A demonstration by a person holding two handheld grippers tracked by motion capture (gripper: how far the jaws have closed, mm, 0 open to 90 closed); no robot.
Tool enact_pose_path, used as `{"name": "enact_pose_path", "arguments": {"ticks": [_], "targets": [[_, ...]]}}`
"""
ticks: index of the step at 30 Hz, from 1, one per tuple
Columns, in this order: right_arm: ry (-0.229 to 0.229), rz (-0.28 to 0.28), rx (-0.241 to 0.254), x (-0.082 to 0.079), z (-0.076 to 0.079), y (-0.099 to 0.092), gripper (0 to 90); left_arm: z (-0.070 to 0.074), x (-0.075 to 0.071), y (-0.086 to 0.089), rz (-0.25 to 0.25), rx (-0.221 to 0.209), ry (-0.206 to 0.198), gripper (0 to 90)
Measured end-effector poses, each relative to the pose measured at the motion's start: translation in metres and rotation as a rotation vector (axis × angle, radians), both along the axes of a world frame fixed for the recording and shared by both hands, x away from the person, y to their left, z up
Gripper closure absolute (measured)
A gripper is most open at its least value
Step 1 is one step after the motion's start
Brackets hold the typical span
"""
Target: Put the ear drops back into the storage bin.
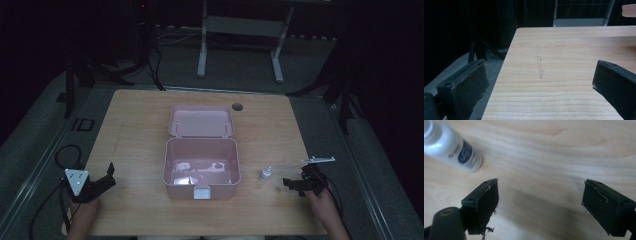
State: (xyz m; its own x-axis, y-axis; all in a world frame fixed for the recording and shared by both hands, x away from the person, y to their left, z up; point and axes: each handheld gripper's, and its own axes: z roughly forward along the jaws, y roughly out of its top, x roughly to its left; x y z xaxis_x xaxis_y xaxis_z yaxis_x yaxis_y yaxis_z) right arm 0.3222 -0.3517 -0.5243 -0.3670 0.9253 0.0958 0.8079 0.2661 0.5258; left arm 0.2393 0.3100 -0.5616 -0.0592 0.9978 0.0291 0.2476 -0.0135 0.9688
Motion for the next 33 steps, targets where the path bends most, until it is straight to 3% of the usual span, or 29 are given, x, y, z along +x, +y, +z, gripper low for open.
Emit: {"name": "enact_pose_path", "arguments": {"ticks": [1, 2, 5, 11, 12, 18, 21, 25, 30, 33], "targets": [[0.000, 0.000, 0.000, 0.000, 0.000, 0.000, 13.2, 0.000, 0.000, 0.000, 0.000, 0.000, 0.000, 0.3], [0.050, 0.019, -0.014, 0.001, 0.002, 0.001, 13.2, 0.000, 0.000, 0.000, 0.000, -0.001, 0.000, 0.3], [0.099, 0.054, -0.063, 0.001, 0.004, 0.004, 13.2, 0.000, 0.000, 0.000, 0.000, 0.000, 0.000, 0.3], [0.163, 0.116, -0.116, 0.001, 0.009, 0.010, 13.2, 0.000, 0.000, 0.000, 0.000, 0.001, 0.000, 0.3], [0.197, 0.130, -0.130, 0.002, 0.010, 0.012, 13.2, 0.000, 0.000, 0.000, -0.001, 0.000, 0.001, 0.3], [0.276, 0.188, -0.177, 0.003, 0.012, 0.015, 13.2, 0.000, 0.000, 0.000, -0.001, -0.001, 0.000, 0.3], [0.358, 0.248, -0.213, 0.002, 0.016, 0.019, 13.1, 0.000, 0.000, 0.000, -0.001, -0.002, 0.000, 0.3], [0.427, 0.319, -0.269, 0.001, 0.020, 0.024, 13.2, 0.000, 0.000, 0.000, -0.002, 0.000, 0.001, 0.3], [0.449, 0.389, -0.301, 0.003, 0.023, 0.027, 13.1, 0.000, 0.000, 0.000, -0.002, 0.000, 0.001, 0.3], [0.434, 0.422, -0.297, 0.005, 0.024, 0.026, 13.6, 0.000, 0.000, 0.000, -0.002, 0.000, 0.000, 0.3]]}}
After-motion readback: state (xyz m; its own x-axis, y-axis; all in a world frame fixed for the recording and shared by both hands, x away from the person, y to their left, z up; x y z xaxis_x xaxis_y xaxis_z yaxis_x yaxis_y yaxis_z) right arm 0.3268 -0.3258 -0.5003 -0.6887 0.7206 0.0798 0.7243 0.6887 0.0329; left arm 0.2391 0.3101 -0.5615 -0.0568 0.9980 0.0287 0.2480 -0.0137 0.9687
